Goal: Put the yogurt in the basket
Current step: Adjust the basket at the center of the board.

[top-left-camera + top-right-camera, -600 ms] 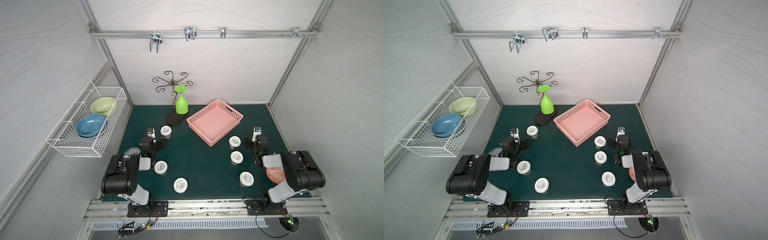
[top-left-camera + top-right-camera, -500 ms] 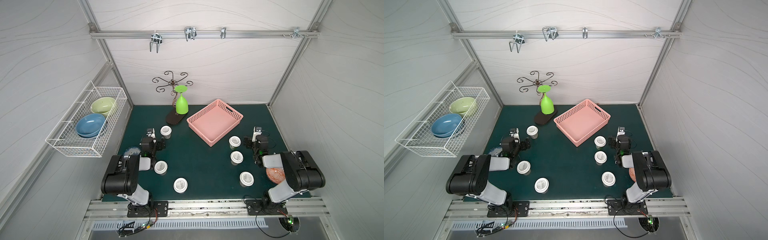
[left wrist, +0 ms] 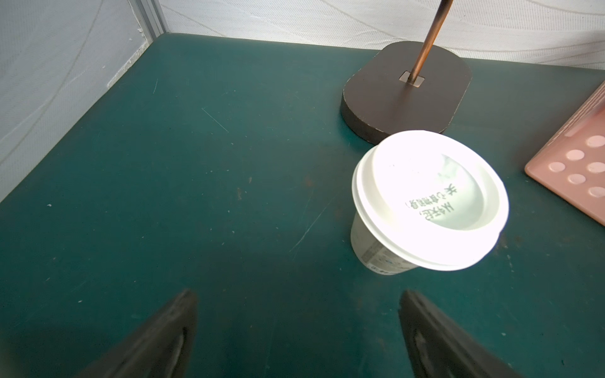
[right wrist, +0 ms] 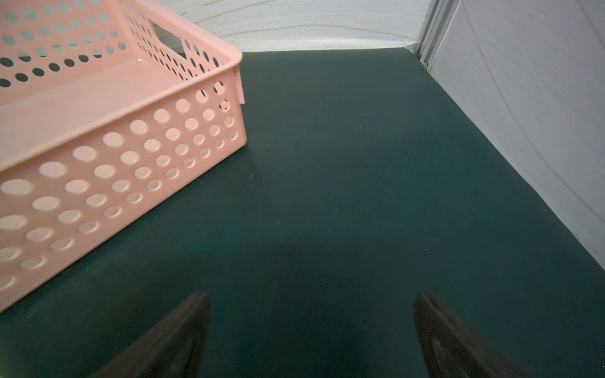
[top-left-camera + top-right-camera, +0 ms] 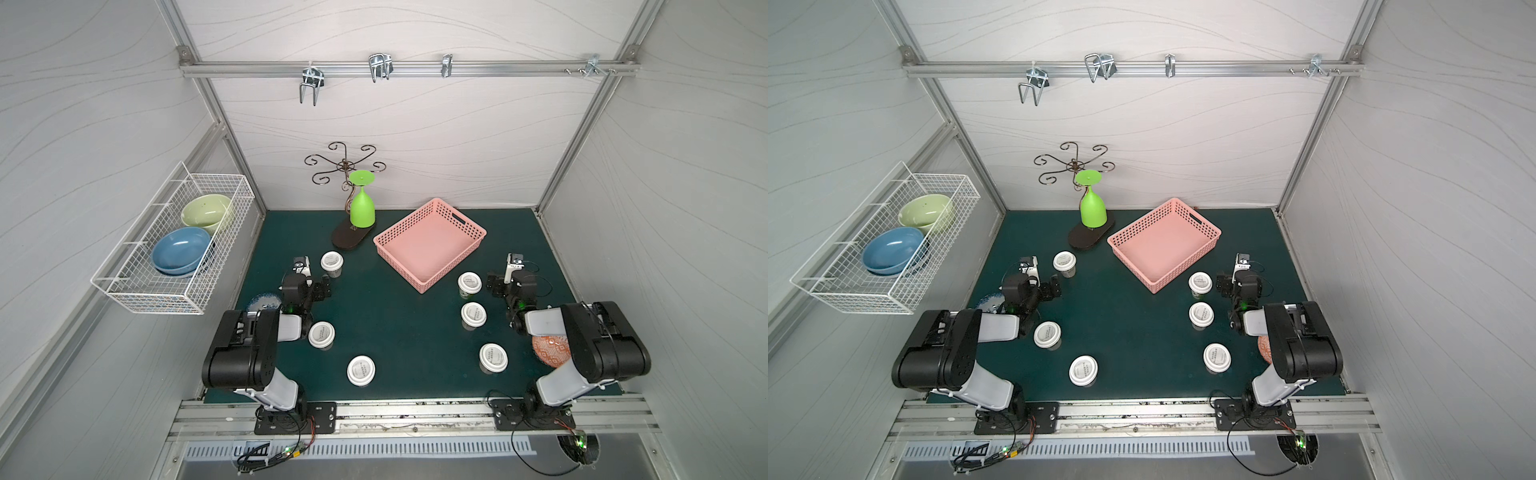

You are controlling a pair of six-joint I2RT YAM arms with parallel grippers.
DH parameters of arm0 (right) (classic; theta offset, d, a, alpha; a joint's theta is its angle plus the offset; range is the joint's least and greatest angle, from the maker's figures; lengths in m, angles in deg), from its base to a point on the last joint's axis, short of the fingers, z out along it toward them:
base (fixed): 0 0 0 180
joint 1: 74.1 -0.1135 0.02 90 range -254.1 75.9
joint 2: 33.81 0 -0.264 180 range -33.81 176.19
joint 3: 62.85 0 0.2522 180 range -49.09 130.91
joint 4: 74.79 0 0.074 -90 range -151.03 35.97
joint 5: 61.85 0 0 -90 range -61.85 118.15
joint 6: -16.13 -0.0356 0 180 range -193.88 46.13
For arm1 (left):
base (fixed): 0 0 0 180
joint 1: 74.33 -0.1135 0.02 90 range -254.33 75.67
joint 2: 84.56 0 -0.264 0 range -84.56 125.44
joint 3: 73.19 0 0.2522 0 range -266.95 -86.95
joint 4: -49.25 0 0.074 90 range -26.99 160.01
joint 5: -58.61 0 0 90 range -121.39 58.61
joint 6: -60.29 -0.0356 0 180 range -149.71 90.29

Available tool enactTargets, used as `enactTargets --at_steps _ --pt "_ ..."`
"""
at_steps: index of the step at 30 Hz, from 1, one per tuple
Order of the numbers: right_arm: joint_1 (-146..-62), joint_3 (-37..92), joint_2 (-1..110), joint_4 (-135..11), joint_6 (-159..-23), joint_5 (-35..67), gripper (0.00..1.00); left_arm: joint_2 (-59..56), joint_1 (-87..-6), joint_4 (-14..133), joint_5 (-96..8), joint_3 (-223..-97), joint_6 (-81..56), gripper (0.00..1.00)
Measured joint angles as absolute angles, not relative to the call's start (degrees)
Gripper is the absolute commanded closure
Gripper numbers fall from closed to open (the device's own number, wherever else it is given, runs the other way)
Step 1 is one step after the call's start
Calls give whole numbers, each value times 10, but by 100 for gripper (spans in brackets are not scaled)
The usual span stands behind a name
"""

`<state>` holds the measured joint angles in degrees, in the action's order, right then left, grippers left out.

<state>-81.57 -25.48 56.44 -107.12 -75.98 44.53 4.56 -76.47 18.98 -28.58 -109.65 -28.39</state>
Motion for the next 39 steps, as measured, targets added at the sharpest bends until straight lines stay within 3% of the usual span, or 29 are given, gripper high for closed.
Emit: enactTargets --at_steps 6,10,16,21,30,39 --pt "-816 -255 563 -1070 -760 446 1 43 -759 195 -278 -1097 -284 1" --pt "-817 -255 545 -1064 -758 442 1 6 -758 282 -272 -1131 -284 1" --pt "-819 -178 443 -902 -776 458 1 -67 -758 444 -279 -1233 -284 0" --pt "-819 -44 402 -713 -868 463 1 -122 -758 595 -287 -1301 -280 1" --pt "-824 174 454 -434 -1042 372 1 -232 -758 784 -283 -1337 -282 1" --pt "-913 310 605 -312 -1117 366 1 -269 -769 804 -275 -1273 -297 1"
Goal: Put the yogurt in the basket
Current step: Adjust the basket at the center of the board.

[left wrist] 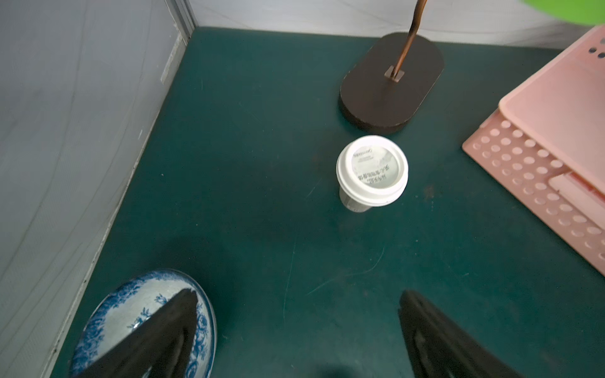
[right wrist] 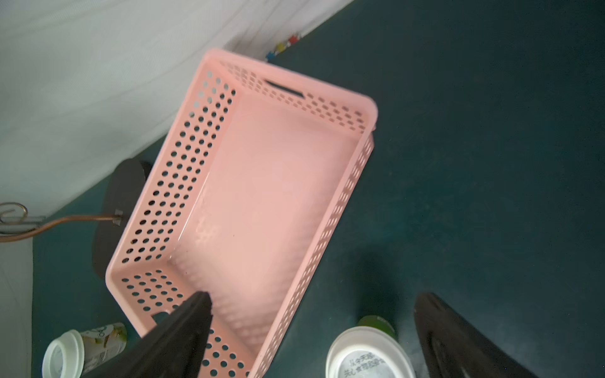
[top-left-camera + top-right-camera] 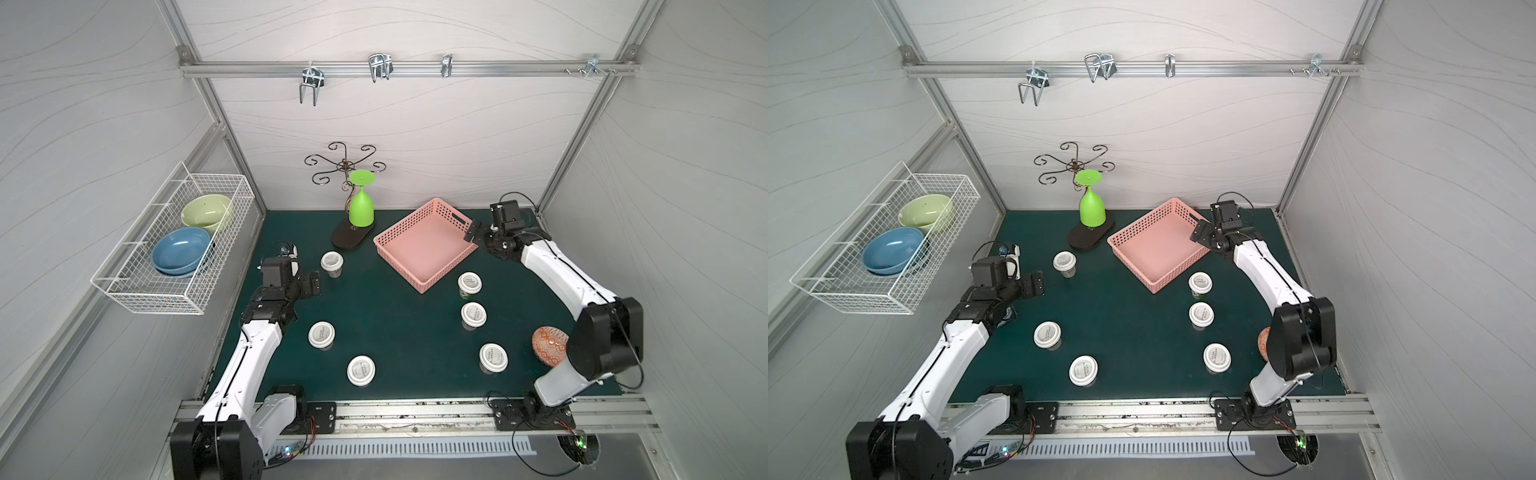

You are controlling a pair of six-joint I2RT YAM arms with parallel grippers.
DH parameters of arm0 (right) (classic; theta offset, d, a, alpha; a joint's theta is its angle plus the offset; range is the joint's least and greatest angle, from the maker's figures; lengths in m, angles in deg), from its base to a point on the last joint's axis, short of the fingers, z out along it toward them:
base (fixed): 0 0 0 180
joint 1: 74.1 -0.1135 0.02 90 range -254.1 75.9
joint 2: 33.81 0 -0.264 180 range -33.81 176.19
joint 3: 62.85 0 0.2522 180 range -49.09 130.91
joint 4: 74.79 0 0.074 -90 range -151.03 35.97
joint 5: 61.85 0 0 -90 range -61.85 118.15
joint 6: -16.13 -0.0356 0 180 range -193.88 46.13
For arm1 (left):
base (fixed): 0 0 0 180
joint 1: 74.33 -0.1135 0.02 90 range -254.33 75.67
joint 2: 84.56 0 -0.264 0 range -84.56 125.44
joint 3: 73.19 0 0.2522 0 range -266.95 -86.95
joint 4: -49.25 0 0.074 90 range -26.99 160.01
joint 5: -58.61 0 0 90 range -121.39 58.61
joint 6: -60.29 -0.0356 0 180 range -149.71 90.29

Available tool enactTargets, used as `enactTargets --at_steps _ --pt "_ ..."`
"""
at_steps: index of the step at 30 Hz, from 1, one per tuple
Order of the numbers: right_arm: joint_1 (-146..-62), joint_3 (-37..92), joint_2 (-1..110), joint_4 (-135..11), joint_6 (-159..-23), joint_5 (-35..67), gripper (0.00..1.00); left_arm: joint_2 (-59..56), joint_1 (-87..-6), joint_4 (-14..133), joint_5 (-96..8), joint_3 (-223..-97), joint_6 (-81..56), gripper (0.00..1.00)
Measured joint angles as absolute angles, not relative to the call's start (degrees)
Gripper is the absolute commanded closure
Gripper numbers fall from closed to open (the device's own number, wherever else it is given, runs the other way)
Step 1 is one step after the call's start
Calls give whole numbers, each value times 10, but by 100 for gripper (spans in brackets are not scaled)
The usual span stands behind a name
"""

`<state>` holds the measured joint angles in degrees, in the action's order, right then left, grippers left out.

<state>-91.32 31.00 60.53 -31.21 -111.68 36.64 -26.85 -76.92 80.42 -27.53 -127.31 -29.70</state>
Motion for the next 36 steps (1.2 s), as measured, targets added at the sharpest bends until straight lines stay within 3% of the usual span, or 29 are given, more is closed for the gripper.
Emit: enactTargets --at_steps 7,11,13,20,23,29,33,36 --pt "-920 368 703 -272 -1143 372 2 -270 -770 806 -275 -1260 -297 1" --pt "-920 407 760 -257 -1149 376 8 -270 -771 806 -276 -1260 -297 1" --pt "-920 420 782 -253 -1152 377 15 -270 -771 806 -276 -1260 -297 1" --pt "-920 448 840 -250 -1170 377 54 -270 -771 806 -278 -1260 -296 1" --pt "-920 454 853 -248 -1183 376 60 -270 -771 806 -280 -1260 -296 1" --pt "-918 462 858 -250 -1204 371 88 -271 -773 806 -282 -1260 -296 1" --pt "-909 462 857 -249 -1225 359 99 -272 -773 806 -284 -1260 -296 1" --pt "-906 462 854 -244 -1230 355 100 -274 -773 806 -284 -1260 -296 1"
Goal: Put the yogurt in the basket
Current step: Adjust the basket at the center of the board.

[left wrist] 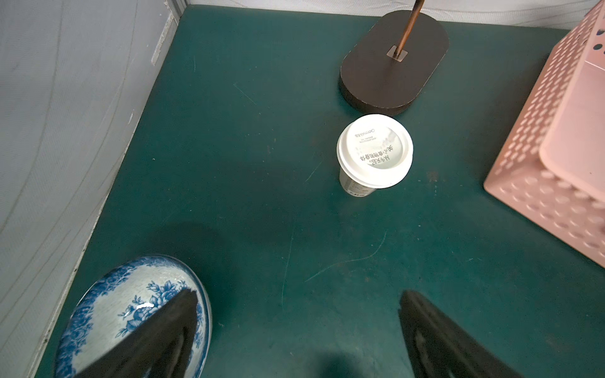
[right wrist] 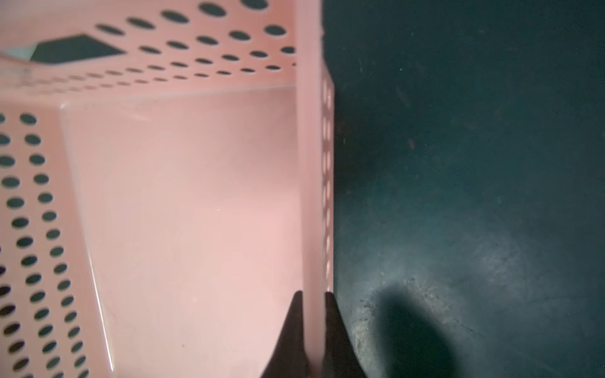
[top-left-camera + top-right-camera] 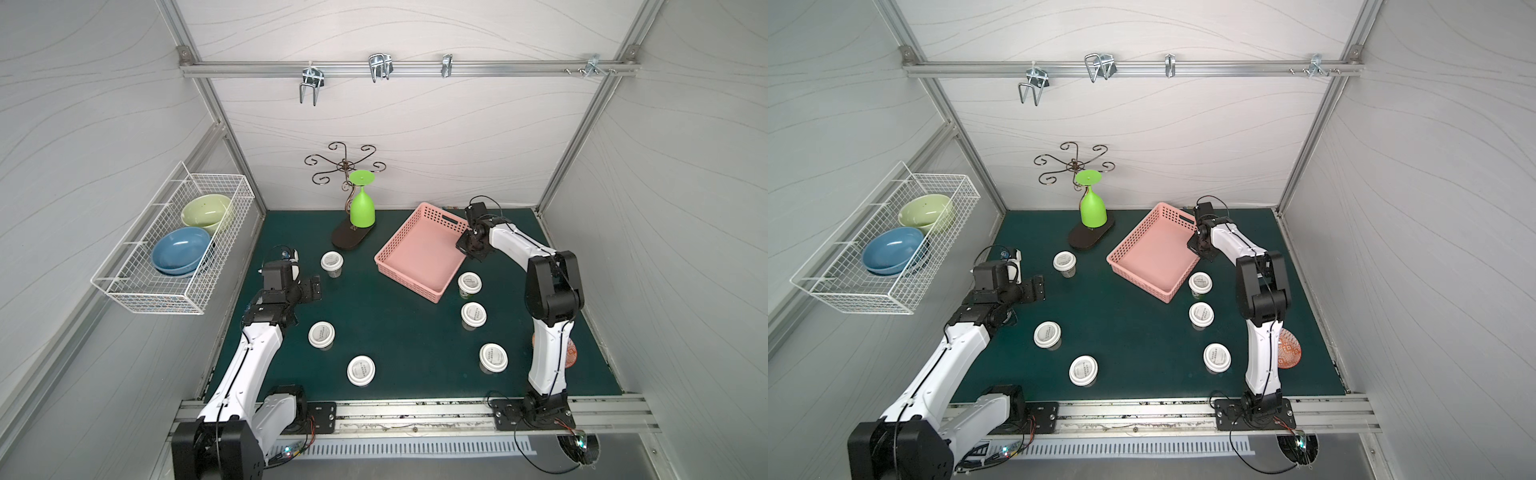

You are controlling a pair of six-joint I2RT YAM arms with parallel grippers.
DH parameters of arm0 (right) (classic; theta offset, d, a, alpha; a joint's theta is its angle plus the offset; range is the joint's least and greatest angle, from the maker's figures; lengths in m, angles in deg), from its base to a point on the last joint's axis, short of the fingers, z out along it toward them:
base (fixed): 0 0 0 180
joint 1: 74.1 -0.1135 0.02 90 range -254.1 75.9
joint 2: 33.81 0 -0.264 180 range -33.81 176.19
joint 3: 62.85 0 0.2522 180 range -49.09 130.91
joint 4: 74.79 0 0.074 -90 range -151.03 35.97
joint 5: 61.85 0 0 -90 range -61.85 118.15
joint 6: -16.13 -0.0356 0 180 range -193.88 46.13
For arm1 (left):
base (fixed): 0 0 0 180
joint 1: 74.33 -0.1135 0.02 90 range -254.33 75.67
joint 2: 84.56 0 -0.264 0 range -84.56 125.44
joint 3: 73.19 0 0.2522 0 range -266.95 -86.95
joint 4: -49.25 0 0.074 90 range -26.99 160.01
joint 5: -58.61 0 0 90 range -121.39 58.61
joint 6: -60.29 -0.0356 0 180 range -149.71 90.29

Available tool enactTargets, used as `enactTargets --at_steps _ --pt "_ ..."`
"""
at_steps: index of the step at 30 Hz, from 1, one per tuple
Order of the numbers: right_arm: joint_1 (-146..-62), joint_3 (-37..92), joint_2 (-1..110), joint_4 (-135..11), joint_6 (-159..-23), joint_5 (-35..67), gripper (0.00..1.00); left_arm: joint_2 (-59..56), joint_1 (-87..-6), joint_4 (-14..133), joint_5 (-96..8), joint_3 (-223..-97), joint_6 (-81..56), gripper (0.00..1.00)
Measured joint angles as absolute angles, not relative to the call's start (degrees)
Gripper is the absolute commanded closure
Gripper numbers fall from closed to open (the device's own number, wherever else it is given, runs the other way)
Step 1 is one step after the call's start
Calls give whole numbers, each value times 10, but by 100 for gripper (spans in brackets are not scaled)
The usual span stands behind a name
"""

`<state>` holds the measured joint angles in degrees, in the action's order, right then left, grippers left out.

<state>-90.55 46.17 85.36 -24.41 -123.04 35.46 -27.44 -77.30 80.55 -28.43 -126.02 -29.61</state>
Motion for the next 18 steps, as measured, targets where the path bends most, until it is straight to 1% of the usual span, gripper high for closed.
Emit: enactTargets --at_steps 9,18 --pt "-902 455 807 -241 -1256 336 100 -280 -773 805 -284 -1260 -296 1" --pt "-904 418 695 -226 -1240 307 100 -286 -773 806 -284 -1260 -295 1"
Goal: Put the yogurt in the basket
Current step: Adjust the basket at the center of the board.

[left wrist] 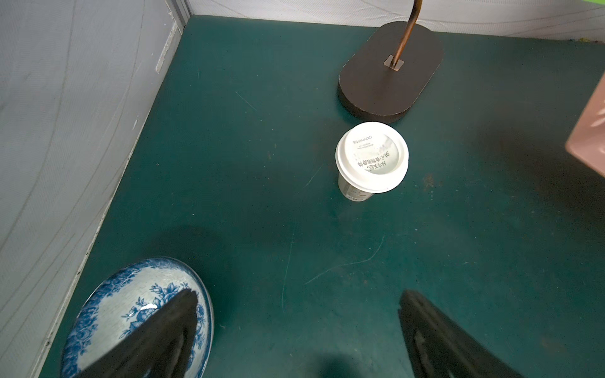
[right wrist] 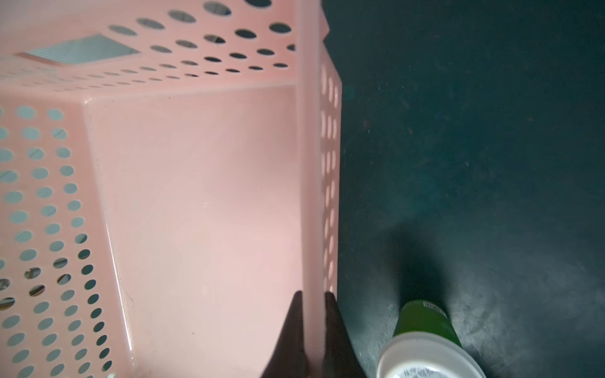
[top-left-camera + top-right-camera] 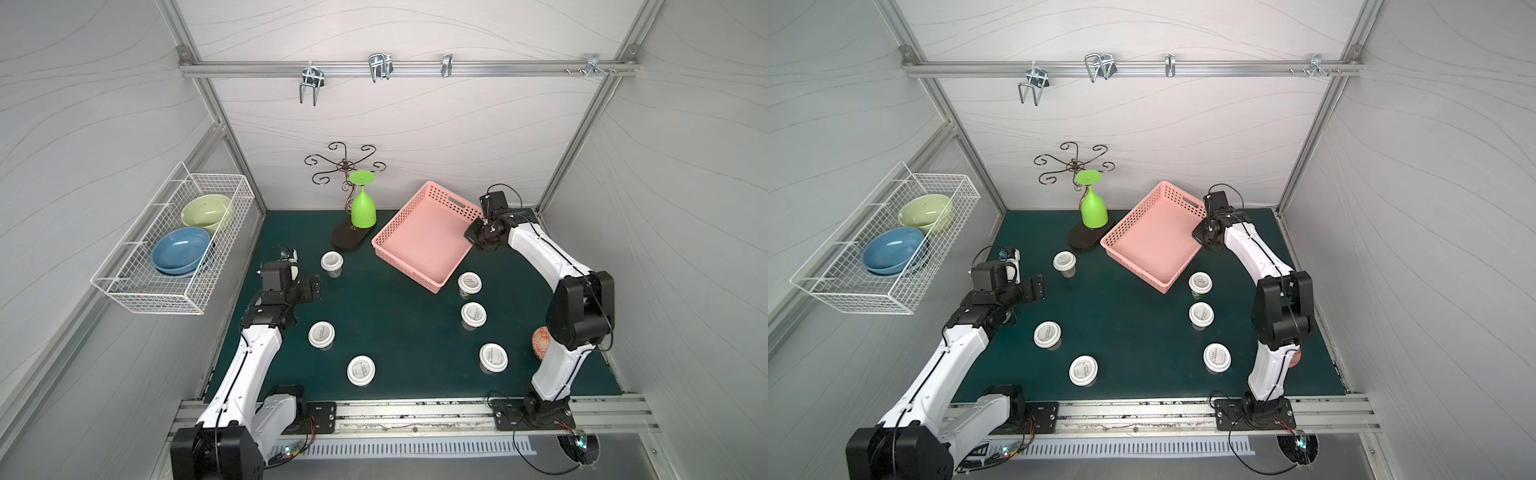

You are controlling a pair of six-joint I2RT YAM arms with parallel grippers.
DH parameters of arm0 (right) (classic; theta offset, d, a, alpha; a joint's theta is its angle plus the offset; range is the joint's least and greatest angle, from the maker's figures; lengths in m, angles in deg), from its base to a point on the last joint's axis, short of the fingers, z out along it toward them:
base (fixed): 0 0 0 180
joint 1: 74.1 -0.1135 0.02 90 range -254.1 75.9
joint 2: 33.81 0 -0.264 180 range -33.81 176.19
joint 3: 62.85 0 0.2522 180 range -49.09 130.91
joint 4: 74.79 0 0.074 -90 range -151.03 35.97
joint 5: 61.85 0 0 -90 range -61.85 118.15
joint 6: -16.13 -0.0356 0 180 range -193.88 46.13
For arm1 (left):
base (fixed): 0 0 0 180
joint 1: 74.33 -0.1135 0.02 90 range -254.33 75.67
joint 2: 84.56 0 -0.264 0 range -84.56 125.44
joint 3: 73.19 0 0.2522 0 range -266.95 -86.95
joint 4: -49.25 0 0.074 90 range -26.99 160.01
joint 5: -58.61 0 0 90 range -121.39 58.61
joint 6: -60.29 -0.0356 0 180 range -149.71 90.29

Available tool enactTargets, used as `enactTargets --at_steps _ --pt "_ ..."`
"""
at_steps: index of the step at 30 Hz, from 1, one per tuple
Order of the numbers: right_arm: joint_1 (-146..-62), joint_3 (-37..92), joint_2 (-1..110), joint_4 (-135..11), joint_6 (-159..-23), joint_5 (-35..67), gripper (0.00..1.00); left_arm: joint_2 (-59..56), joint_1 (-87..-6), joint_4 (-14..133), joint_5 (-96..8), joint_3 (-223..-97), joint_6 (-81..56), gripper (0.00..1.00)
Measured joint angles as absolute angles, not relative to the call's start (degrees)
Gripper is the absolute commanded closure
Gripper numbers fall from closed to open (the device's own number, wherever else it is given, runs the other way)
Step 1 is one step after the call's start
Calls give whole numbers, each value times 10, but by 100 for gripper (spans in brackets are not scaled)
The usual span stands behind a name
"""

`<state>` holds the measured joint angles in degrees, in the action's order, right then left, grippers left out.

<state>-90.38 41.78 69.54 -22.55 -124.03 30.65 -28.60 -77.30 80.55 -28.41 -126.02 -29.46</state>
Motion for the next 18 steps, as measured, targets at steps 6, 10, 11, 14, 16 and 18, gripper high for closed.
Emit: enactTargets --at_steps 6,10,11,14,16,18 --pt "-908 375 630 -203 -1184 281 100 -286 -773 806 -284 -1260 -293 1" --pt "-926 335 596 -188 -1144 270 100 -286 -774 815 -289 -1263 -291 1" --pt "-935 326 589 -183 -1133 268 100 -286 -774 820 -291 -1265 -290 1" --pt "-963 310 579 -173 -1101 265 100 -286 -775 836 -300 -1276 -289 1" --pt "-980 307 579 -170 -1078 266 99 -286 -776 841 -309 -1284 -288 1" --pt "-996 308 581 -167 -1054 267 99 -286 -777 842 -317 -1289 -286 1"
